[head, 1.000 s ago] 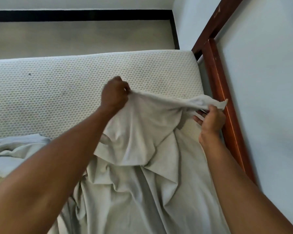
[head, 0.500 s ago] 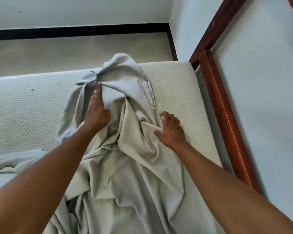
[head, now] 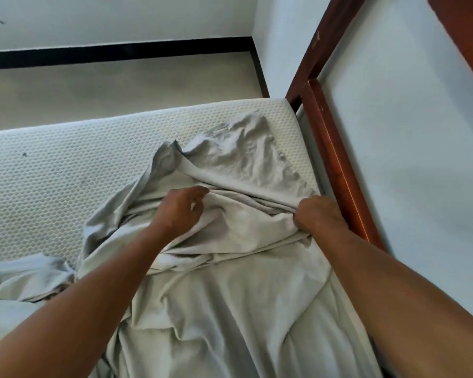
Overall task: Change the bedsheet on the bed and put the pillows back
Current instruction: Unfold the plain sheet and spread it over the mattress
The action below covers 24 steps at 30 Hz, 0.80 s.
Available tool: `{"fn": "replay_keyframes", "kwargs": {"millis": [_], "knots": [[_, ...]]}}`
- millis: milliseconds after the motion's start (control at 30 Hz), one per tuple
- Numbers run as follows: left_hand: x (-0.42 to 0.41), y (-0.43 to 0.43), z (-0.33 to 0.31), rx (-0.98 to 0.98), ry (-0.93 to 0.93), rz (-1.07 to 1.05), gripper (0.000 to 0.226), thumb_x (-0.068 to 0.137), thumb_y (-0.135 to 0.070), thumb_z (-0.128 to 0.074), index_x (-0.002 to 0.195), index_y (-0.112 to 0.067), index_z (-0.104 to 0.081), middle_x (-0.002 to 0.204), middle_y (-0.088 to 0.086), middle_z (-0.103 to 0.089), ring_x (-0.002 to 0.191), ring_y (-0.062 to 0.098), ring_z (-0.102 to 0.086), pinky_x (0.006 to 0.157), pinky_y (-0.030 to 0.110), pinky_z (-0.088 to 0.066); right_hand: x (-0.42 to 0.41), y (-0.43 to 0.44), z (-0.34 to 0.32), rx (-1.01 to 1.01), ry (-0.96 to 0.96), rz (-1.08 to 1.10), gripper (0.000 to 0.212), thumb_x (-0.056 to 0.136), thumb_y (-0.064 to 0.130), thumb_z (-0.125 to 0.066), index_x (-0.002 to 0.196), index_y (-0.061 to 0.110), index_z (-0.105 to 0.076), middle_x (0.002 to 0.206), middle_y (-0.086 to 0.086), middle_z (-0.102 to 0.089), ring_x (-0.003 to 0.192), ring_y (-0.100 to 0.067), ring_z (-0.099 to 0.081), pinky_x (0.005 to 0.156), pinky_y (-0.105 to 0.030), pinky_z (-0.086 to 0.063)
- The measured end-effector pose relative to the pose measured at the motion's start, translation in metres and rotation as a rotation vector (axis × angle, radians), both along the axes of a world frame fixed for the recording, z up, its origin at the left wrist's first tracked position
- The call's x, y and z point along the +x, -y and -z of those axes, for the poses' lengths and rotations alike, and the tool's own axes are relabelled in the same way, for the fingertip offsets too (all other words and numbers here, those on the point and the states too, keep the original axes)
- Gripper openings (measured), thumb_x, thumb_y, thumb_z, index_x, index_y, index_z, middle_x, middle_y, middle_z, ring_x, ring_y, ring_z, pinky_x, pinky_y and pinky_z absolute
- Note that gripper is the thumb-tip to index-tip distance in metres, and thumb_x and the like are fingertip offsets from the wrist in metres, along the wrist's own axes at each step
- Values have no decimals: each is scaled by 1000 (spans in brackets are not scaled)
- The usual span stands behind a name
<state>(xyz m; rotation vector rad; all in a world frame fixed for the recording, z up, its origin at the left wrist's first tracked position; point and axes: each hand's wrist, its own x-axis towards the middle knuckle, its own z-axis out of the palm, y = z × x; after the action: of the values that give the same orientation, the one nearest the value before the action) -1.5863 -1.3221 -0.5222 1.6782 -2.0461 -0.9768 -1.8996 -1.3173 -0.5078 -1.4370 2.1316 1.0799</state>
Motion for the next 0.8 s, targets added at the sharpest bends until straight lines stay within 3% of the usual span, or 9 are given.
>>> {"fn": "replay_keyframes", "kwargs": {"millis": [133, 233, 300, 400, 467, 567, 633, 700, 800], "knots": [[35, 11, -2, -50, 412, -411, 48, 88, -26, -63, 134, -16, -51, 100, 21, -71, 96, 43, -67, 83, 48, -54, 54, 51, -15, -292, 162, -240, 39, 91, 25, -60, 128, 12, -61, 132, -14, -61, 121, -36, -60, 95, -46, -54], [75, 11, 4, 247, 551, -611, 86, 78, -43, -79, 140, -6, -31, 110, 26, -65, 105, 46, -64, 84, 49, -50, 86, 82, 2, -370, 481, -315, 85, 86, 40, -71, 154, 16, -26, 143, -19, -47, 130, -40, -49, 101, -47, -47], [97, 5, 14, 388, 573, -663, 79, 76, -50, -81, 126, -5, -38, 109, 23, -64, 106, 43, -64, 81, 46, -49, 100, 90, 22, -255, 539, -307, 97, 80, 52, -78, 154, 24, -21, 141, -20, -49, 127, -40, -54, 99, -46, -46], [113, 2, 24, 353, 571, -619, 25, 85, -21, -60, 104, -7, -52, 102, 23, -64, 96, 42, -64, 77, 45, -53, 102, 100, 35, -383, 619, -300, 43, 88, 46, -71, 123, 26, -57, 123, -12, -64, 114, -33, -63, 90, -37, -47], [115, 10, 21, 264, 496, -599, 15, 82, -16, -53, 92, -7, -55, 94, 24, -65, 86, 41, -65, 74, 44, -56, 98, 110, 30, -423, 585, -273, 28, 92, 38, -66, 114, 22, -67, 123, -12, -67, 114, -32, -64, 93, -36, -51], [104, 34, 0, 133, 290, -647, 10, 81, -9, -51, 91, -10, -51, 80, 21, -65, 73, 38, -66, 65, 42, -56, 67, 118, 25, -689, 524, 177, 41, 98, 32, -51, 124, 3, -61, 121, -23, -67, 111, -38, -67, 90, -43, -55], [89, 55, -16, 27, 207, -588, 11, 81, -10, -47, 89, -17, -47, 72, 17, -66, 66, 36, -65, 63, 42, -56, 41, 117, 27, -815, 652, 617, 43, 97, 27, -42, 115, -7, -61, 96, -26, -71, 83, -35, -75, 66, -41, -62], [67, 77, -28, -20, 267, -428, 8, 86, -9, -44, 91, -15, -45, 80, 19, -65, 78, 41, -64, 67, 39, -48, 22, 119, 27, -687, 881, 990, 34, 101, 15, -36, 105, -10, -59, 78, -25, -68, 56, -30, -70, 42, -33, -55], [37, 119, -50, -85, 390, -264, 14, 96, -6, -42, 108, -10, -49, 94, 21, -61, 96, 45, -62, 74, 40, -39, 3, 145, 7, -863, 979, 1051, 44, 104, 34, -35, 128, 5, -58, 107, -21, -72, 79, -29, -74, 59, -40, -63]]}}
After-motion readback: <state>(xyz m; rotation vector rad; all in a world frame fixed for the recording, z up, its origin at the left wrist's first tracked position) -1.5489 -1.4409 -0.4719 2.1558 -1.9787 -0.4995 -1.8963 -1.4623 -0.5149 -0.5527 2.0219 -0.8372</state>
